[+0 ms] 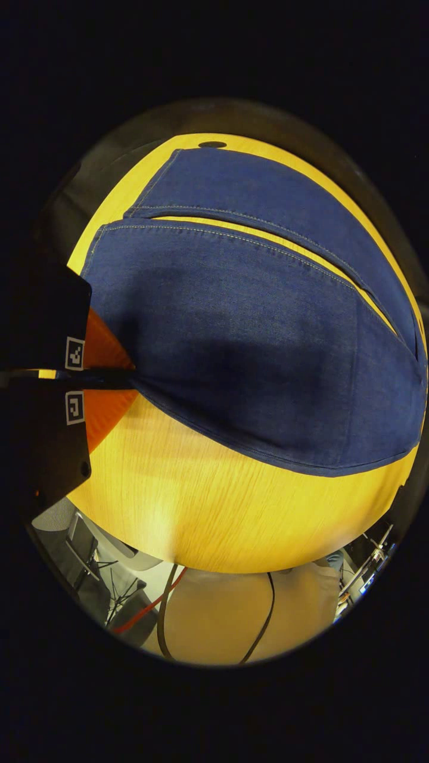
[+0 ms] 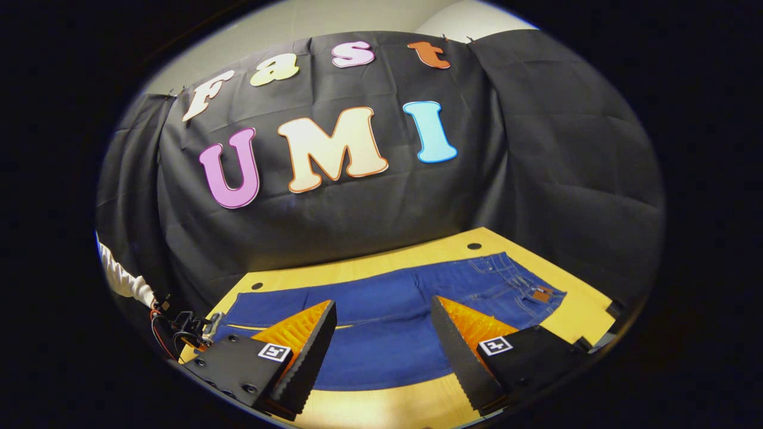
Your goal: Grasp the waist and the cuffs of the jeans and fold them to make the two legs overlap; first hold the waist and fold one-third of the jeans toward the cuffs, then hold the cuffs and fold the remaining one-third in the same direction to finish folding.
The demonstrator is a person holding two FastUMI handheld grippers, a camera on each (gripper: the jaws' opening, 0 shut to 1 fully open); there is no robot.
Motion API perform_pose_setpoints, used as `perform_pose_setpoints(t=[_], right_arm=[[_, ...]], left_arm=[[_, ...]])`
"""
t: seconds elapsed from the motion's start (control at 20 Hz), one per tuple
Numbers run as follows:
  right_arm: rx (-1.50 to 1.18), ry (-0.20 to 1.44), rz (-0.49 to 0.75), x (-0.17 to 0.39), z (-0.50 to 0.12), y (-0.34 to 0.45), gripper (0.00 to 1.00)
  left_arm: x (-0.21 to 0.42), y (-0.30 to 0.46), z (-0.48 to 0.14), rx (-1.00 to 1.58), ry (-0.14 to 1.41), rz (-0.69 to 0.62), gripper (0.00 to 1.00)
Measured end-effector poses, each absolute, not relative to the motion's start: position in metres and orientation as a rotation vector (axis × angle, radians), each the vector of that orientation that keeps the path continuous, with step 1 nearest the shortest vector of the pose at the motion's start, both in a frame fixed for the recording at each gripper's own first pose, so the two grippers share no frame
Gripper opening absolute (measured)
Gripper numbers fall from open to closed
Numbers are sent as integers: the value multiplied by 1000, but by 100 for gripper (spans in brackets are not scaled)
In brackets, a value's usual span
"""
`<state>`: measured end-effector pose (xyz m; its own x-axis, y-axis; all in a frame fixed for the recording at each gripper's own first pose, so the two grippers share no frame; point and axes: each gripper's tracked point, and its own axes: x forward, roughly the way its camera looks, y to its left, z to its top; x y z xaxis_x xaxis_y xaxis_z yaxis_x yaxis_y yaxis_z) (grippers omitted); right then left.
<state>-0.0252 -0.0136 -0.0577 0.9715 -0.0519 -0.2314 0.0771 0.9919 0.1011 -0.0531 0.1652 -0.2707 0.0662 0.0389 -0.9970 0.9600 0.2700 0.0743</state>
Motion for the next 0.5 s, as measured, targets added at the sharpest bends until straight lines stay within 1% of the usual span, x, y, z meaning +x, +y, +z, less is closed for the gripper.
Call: perform_pose_setpoints(t=[0.05,0.25,0.35,0.4,0.45,0.5], right_arm=[[97,213,-59,-19,-46,-20,98],[0,179,-19,12,-10,-48,98],[-57,200,0,27,-10,-64,98],[-78,212,13,35,-12,-71,100],[-104,226,27,42,-15,-78,98],[-134,242,37,51,-18,-87,99]], left_arm=[[-53,166,-270,1061,1299,-940,0],[-52,166,-270,1050,1315,-917,0],[-51,166,-270,1054,1325,-901,0],[-51,166,-270,1054,1334,-892,0],[-51,166,-270,1053,1343,-883,0],[-51,166,-269,1044,1352,-872,0]])
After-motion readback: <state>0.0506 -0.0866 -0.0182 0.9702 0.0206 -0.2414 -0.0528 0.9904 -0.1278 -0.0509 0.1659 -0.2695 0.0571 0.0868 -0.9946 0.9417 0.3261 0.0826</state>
